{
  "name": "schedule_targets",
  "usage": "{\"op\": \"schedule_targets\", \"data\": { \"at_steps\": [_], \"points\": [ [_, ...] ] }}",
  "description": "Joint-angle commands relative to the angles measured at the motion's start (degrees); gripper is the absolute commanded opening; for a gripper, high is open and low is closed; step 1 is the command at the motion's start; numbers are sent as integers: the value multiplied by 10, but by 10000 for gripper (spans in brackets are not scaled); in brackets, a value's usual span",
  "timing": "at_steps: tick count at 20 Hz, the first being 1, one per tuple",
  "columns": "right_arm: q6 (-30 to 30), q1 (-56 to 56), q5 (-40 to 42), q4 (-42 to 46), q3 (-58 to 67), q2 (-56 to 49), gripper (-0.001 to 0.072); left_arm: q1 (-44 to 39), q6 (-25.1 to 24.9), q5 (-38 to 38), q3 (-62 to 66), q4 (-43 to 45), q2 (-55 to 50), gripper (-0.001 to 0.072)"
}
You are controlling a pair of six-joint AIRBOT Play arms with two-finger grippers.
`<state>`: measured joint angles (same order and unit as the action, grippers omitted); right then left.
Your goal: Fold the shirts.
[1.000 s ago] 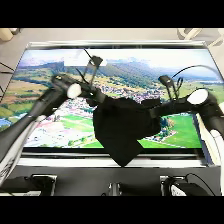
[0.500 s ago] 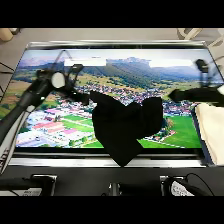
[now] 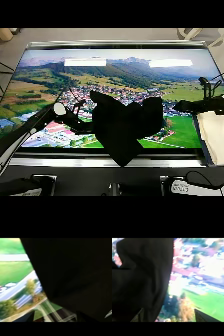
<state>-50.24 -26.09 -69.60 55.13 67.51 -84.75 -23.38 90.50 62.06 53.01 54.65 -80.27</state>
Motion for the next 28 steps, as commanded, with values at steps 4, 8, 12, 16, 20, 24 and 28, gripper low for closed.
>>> {"op": "schedule_targets", "data": {
  "at_steps": [4, 8, 12, 16, 20, 24, 28],
  "points": [
    [7, 47, -8, -9, 0, -65, 694, -37, -5, -109, -37, -84, -38, 614],
    [-22, 87, 24, -9, 0, -105, 704, -37, -5, -120, -37, -86, -51, 138],
    [-35, 115, 79, -10, 0, -132, 691, -36, -21, -121, -35, -86, -43, 31],
    [-34, 134, 91, -36, 13, -130, 22, -31, -50, -132, -28, -76, 2, 30],
    [37, 134, 46, 4, 125, -24, 20, 2, -44, -135, 88, 82, 161, 29],
    [33, 134, 90, 20, 276, 194, 22, 64, 26, -209, 312, 196, 332, 29],
    [24, 134, 184, 44, 306, 419, 22, 87, 26, -270, 428, 193, 431, 29]
  ]
}}
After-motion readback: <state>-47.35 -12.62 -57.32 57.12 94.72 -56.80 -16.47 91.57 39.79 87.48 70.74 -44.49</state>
